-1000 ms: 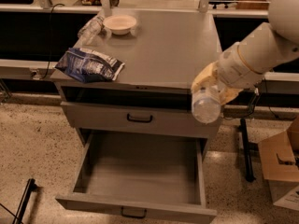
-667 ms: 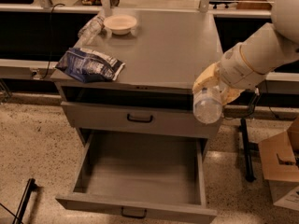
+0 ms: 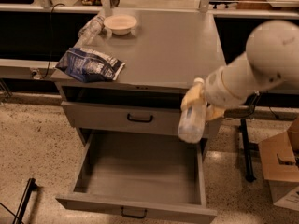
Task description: Place blue plastic bottle into middle drawer
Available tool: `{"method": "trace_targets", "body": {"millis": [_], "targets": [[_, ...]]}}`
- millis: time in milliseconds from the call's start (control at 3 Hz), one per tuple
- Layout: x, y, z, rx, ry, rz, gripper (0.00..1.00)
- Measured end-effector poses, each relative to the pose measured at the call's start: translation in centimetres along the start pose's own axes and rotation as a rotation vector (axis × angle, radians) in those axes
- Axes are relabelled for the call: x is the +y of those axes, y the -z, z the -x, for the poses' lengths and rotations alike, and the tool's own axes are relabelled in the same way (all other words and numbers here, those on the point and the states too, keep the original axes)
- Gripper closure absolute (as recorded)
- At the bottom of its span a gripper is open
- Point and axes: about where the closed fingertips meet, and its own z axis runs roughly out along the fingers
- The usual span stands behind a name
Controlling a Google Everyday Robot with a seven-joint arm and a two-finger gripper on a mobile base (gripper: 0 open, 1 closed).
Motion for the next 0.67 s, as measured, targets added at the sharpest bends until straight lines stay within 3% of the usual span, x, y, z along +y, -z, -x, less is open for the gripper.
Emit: {"method": "trace_targets", "body": {"millis": [333, 667], "targets": [[2.6, -5.3, 2.3, 0.005, 0.044, -0.096, 1.00], [3.5, -8.5, 3.5, 0.005, 0.137, -0.181, 1.00]]}}
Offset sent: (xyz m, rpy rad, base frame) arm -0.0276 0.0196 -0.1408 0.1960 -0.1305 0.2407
